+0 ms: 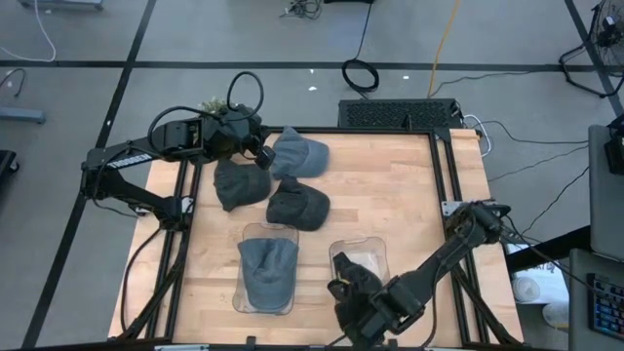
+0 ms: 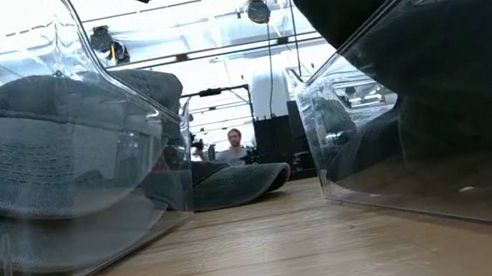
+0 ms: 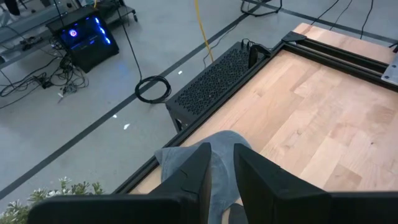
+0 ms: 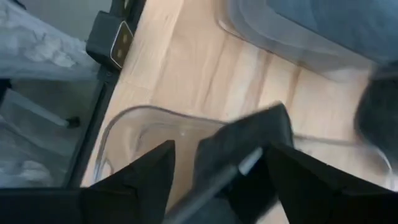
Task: Pick & Place hat
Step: Put the top right black cap into the right transparent bin
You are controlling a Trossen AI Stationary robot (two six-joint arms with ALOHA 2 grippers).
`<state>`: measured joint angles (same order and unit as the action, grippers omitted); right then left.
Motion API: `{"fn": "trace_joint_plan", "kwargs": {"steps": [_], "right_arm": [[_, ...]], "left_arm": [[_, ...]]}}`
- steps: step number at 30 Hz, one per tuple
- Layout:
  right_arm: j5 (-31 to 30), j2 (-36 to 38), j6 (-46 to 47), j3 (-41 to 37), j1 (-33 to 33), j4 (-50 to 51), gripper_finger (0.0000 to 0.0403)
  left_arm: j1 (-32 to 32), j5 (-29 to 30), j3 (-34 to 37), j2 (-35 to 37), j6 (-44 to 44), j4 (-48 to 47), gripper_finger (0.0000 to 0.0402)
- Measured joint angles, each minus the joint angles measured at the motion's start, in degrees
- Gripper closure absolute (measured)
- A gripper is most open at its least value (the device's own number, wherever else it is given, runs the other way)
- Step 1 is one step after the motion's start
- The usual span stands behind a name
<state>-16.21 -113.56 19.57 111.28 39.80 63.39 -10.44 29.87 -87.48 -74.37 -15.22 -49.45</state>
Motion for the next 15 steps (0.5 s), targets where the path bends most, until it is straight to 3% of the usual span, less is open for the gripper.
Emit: {"fn": "trace_joint_plan", "kwargs": {"steps": [4, 9, 15], "right_arm": [[0.52, 1.81, 5.65, -0.03, -1.35, 5.19, 0.0158], [3.68, 1.80, 12.54, -1.65, -2.34, 0.54, 0.0169], [4.44, 1.29, 12.32, -5.72, -4.24, 2.91, 0.0183]], "left_arm": [[0.02, 0.00, 0.00, 0.00, 0.00, 0.00, 0.0325], [0.00, 0.01, 0.00, 0.00, 0.00, 0.00, 0.0325], [0.00, 0.00, 0.00, 0.00, 0.00, 0.00, 0.0325]]}}
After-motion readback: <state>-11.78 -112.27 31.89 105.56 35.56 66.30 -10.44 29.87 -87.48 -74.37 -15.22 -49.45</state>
